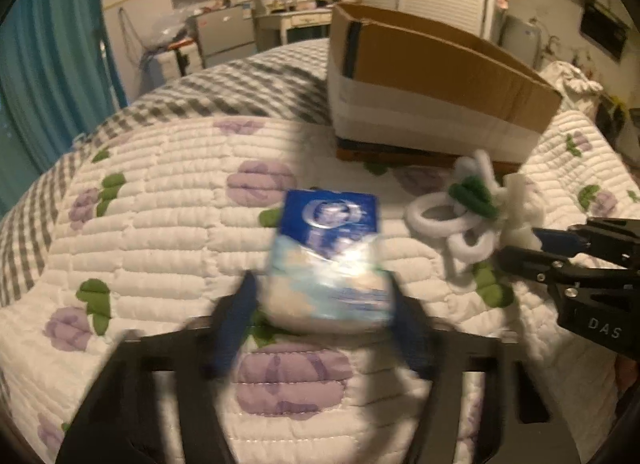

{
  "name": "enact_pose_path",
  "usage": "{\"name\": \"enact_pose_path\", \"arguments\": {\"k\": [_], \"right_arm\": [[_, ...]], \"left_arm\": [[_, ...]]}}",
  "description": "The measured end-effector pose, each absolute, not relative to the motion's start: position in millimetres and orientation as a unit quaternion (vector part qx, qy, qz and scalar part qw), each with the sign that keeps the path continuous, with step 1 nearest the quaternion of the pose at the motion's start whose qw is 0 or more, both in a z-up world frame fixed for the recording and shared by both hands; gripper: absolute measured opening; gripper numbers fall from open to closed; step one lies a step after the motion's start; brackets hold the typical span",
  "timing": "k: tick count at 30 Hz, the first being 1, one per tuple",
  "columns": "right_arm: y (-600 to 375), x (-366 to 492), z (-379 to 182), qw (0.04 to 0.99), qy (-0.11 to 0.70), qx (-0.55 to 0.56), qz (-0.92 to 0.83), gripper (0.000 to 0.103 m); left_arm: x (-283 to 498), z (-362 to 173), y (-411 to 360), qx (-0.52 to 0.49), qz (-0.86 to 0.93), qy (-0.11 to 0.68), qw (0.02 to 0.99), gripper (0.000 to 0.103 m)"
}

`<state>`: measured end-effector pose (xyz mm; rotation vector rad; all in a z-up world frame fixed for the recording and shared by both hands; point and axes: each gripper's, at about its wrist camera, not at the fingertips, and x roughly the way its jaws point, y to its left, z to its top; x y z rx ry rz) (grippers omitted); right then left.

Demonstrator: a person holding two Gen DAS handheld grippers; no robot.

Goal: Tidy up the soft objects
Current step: 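Grasp the blue tissue pack with the left tool while the right tool grasps a white cloth, then carry the tissue pack and white cloth into the box and release both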

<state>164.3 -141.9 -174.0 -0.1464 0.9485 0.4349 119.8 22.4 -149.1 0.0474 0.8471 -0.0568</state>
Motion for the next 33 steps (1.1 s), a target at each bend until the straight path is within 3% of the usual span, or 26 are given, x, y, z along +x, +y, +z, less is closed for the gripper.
{"name": "enact_pose_path", "arguments": {"k": [16,26,33], "right_arm": [[-169.8,124.7,-133.9,0.893,0.399,-0.046,0.204,0.03],[-203.8,99.6,-74.3,0.908,0.362,-0.018,0.209,0.03],[-232.7,101.0,0.6,0.931,0.304,-0.023,0.2,0.03]], "left_arm": [[80.2,-112.9,0.1,0.043,-0.016,0.387,0.921,0.051],[60.6,-50.4,-24.2,0.041,-0.034,0.347,0.936,0.051],[62.3,9.7,-42.7,0.036,-0.044,0.297,0.953,0.051]]}}
